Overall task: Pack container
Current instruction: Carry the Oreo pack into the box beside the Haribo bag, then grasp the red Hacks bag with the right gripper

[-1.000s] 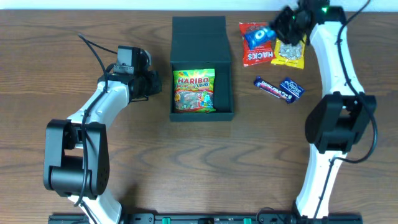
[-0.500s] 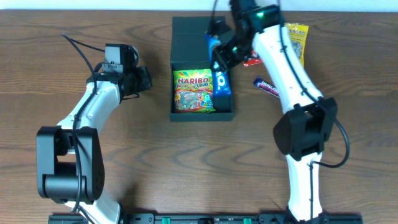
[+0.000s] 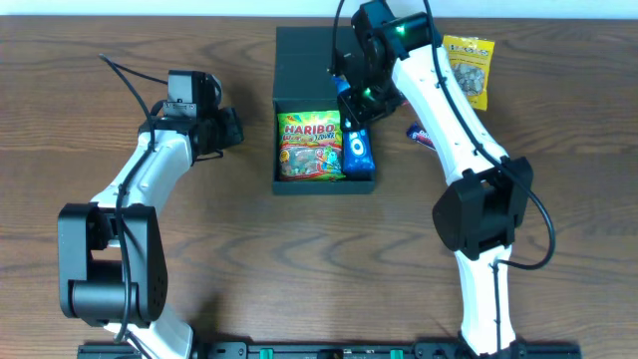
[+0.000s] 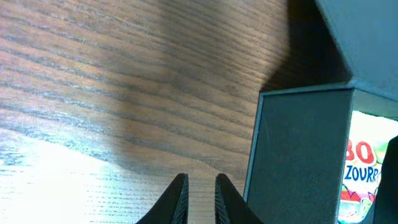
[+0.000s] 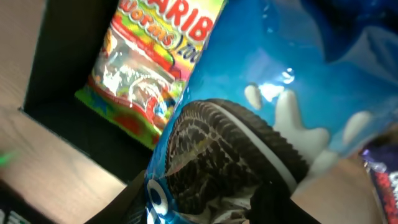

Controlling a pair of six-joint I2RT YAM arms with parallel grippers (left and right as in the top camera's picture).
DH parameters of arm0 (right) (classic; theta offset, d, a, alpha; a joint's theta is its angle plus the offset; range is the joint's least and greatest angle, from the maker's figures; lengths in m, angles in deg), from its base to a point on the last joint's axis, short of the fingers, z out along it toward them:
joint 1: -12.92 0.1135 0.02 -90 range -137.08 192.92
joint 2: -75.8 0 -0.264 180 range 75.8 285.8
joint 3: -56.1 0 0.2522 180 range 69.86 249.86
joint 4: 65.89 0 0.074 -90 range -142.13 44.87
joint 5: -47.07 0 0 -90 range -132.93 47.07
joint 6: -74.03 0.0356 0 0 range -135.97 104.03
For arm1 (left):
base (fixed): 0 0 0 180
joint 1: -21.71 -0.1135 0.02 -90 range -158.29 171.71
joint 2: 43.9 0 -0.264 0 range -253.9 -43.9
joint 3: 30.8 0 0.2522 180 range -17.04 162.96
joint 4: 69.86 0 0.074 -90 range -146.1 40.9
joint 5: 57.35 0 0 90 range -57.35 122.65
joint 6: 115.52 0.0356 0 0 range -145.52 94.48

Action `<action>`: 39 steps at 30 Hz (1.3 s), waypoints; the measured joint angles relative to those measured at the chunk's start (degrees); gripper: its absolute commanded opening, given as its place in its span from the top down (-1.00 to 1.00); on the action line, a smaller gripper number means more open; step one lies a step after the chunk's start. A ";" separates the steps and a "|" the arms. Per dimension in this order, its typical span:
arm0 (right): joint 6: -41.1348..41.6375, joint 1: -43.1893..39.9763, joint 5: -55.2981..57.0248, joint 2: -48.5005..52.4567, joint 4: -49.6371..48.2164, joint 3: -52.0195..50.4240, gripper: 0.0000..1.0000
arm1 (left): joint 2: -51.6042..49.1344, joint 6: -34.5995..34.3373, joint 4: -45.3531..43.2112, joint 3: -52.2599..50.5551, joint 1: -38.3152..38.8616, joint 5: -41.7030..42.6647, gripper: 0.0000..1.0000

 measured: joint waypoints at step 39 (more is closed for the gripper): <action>10.82 -10.56 23.02 17.35 -42.75 -0.44 0.11 | 0.02 0.00 1.03 0.00 0.00 0.00 0.64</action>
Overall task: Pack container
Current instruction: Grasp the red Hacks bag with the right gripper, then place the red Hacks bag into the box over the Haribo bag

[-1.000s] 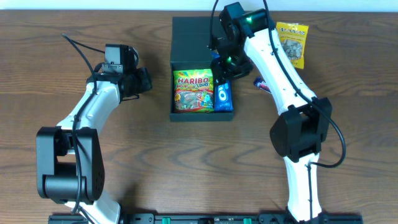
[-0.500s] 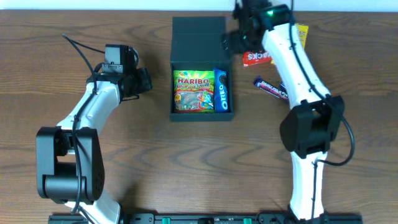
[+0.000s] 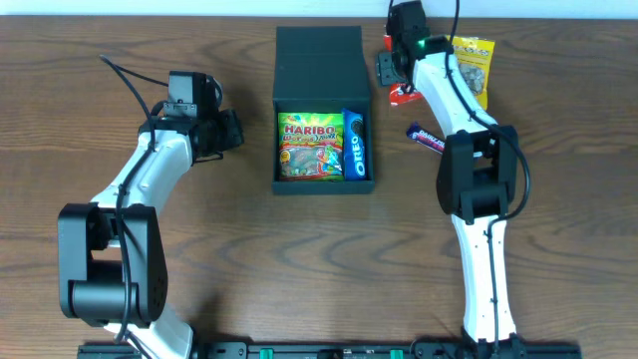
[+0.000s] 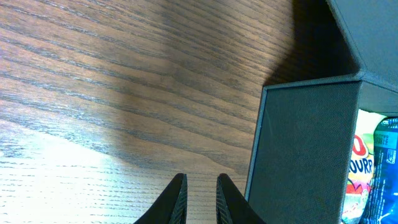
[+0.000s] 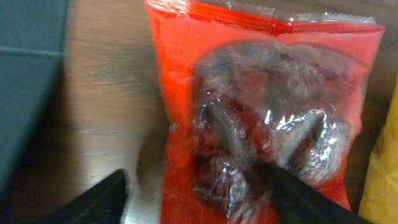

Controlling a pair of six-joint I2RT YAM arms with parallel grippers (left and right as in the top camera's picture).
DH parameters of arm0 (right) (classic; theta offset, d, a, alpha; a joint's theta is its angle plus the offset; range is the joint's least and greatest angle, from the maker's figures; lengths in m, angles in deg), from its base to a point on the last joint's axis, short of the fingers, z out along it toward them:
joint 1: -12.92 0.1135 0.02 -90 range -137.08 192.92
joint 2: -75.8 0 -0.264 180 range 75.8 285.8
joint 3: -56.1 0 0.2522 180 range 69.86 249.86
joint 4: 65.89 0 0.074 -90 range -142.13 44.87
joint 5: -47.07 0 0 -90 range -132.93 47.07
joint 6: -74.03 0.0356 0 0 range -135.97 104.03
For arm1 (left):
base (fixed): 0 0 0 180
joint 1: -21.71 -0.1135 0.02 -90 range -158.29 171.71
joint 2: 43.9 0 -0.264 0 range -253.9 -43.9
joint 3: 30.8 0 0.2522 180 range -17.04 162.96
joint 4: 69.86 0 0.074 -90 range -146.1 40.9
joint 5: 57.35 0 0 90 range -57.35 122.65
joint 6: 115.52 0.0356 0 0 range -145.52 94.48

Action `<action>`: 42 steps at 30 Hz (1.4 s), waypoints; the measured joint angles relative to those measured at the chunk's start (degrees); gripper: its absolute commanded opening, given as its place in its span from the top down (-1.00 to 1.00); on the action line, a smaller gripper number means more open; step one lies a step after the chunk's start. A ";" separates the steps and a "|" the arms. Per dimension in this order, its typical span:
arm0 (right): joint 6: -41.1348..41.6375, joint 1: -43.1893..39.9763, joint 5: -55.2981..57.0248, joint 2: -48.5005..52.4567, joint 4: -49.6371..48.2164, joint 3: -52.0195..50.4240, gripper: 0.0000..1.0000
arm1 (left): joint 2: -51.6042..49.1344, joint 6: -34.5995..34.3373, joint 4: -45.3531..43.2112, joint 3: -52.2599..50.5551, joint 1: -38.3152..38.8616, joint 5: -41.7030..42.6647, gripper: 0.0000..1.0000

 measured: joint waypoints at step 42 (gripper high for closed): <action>20.37 22.88 -12.59 -22.10 23.65 -14.47 0.97 | 0.00 2.27 -1.55 0.20 0.00 0.00 -0.90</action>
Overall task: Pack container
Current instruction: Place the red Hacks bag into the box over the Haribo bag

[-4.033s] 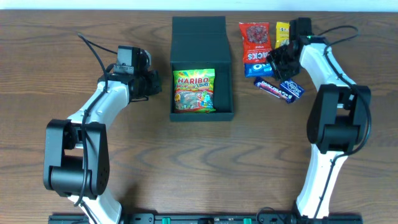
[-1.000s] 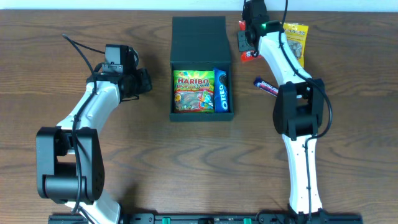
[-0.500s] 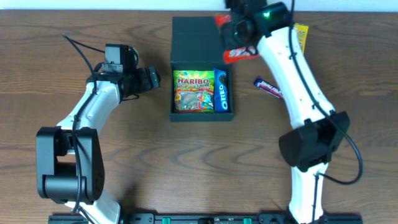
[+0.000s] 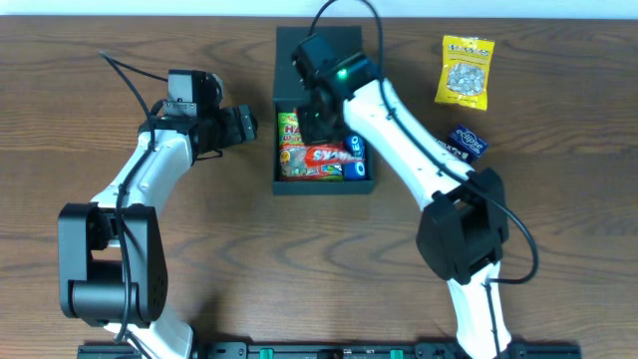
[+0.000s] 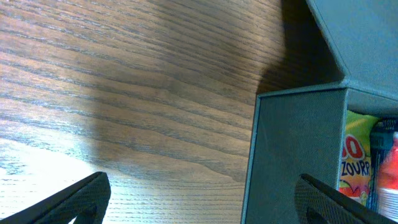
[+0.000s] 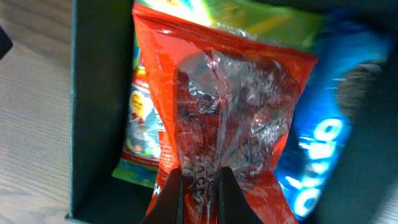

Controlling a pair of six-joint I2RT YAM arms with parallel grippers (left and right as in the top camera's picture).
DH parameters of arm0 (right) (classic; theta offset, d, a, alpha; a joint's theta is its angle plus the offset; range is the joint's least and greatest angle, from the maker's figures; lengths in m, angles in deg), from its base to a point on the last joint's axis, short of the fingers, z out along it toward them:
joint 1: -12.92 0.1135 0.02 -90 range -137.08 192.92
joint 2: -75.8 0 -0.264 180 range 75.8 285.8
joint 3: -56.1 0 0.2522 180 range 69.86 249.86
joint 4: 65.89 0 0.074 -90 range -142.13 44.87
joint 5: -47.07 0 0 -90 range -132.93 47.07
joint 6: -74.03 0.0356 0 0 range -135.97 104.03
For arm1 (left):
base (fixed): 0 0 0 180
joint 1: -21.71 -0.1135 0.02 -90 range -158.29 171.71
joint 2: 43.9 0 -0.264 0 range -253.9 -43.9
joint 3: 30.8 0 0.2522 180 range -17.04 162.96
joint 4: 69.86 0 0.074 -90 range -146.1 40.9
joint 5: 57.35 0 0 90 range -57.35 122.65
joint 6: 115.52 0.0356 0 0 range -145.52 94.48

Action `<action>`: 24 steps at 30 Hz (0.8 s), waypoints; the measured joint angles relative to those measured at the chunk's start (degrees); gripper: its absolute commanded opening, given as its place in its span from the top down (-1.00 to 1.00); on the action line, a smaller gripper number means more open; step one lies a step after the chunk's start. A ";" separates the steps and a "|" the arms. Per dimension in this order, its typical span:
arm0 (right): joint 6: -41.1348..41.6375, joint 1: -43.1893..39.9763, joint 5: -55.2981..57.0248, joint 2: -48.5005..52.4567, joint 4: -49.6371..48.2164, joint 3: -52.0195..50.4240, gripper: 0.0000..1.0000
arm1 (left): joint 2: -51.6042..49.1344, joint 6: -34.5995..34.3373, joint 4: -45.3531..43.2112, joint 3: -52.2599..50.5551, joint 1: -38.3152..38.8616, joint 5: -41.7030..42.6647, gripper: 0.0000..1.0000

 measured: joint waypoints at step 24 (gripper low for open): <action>1.60 -7.93 10.27 -9.42 -8.35 -3.74 -0.99 | 0.00 2.43 3.45 0.02 0.00 -0.02 -0.91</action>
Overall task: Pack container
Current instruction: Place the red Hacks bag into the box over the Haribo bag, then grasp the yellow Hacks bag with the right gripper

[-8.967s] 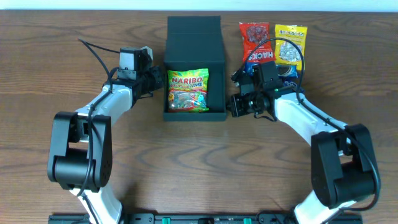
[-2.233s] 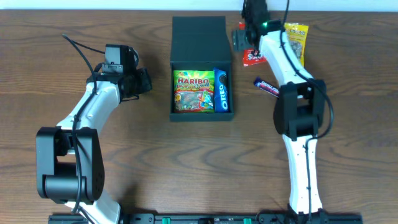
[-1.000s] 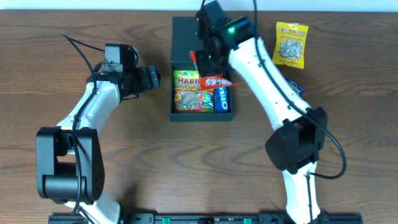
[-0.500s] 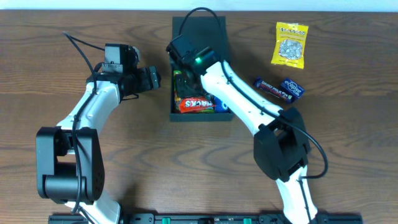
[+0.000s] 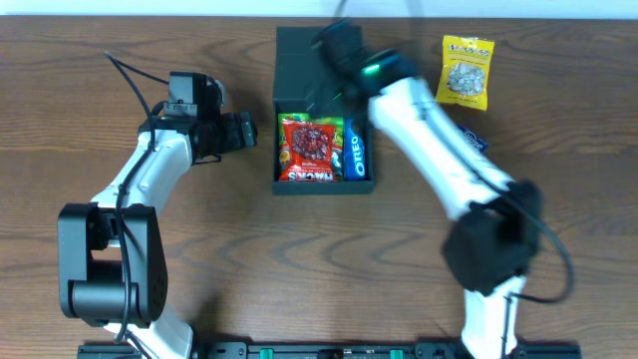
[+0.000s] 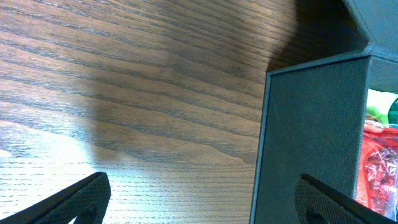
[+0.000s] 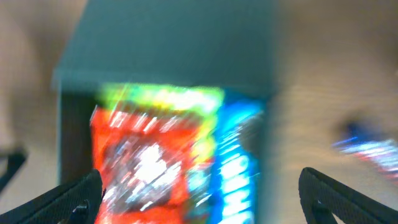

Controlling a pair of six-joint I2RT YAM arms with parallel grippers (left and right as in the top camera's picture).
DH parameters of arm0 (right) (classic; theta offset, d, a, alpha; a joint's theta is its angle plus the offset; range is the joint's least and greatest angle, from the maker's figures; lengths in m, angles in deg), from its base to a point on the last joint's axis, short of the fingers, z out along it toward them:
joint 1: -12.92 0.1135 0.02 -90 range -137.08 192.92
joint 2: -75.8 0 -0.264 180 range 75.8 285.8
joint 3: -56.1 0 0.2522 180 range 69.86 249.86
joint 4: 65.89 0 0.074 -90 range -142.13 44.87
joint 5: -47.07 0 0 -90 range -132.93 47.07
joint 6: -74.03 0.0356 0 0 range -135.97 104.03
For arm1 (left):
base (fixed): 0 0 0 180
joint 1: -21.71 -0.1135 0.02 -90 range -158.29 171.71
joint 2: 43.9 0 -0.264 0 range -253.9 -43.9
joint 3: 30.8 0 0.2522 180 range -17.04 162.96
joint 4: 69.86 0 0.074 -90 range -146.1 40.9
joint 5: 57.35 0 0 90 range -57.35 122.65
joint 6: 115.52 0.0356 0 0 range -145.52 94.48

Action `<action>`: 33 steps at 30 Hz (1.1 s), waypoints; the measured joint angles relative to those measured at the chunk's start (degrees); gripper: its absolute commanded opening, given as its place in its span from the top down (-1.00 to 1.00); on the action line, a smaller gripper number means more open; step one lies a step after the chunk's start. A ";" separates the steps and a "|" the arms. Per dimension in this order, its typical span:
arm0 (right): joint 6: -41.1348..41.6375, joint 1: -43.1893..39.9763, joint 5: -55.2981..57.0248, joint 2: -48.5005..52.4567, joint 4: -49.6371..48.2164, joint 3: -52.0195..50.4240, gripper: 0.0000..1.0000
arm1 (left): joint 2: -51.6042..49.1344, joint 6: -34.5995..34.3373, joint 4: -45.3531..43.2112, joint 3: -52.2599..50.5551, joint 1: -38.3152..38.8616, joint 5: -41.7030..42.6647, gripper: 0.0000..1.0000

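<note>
The dark box [image 5: 276,140] stands open at the table's middle back, its lid [image 5: 319,55] folded away. Inside, a red snack bag [image 5: 312,150] lies on top of a green and yellow Haribo bag [image 5: 283,128], with a blue Oreo pack [image 5: 357,150] along the right wall. My right gripper [image 5: 334,45] hangs open and empty over the lid. The blurred right wrist view shows the red bag [image 7: 143,162] and the Oreo pack [image 7: 233,155] below my right gripper [image 7: 202,199]. My left gripper [image 5: 244,130] is open beside the box's left wall [image 6: 311,137].
A yellow snack bag [image 5: 466,72] lies at the back right. A small dark blue packet [image 5: 472,140] sits right of the box, partly under my right arm. Bare wood [image 6: 124,93] stretches left of the box.
My right gripper was shut on the red bag inside the box. Now it is open and higher, over the lid, and the red bag lies in the box. The left gripper stays open.
First my right gripper held the Oreo pack over the box's right side, and my left gripper was shut. Then the Oreo pack lay in the box and the right gripper stood open over the red bag. Later it held that bag in the box; now the bag lies there.
</note>
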 measured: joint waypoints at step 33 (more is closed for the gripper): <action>-10.49 -26.91 5.55 21.53 -23.50 0.52 0.97 | 0.00 0.00 0.13 0.04 0.00 0.00 -0.91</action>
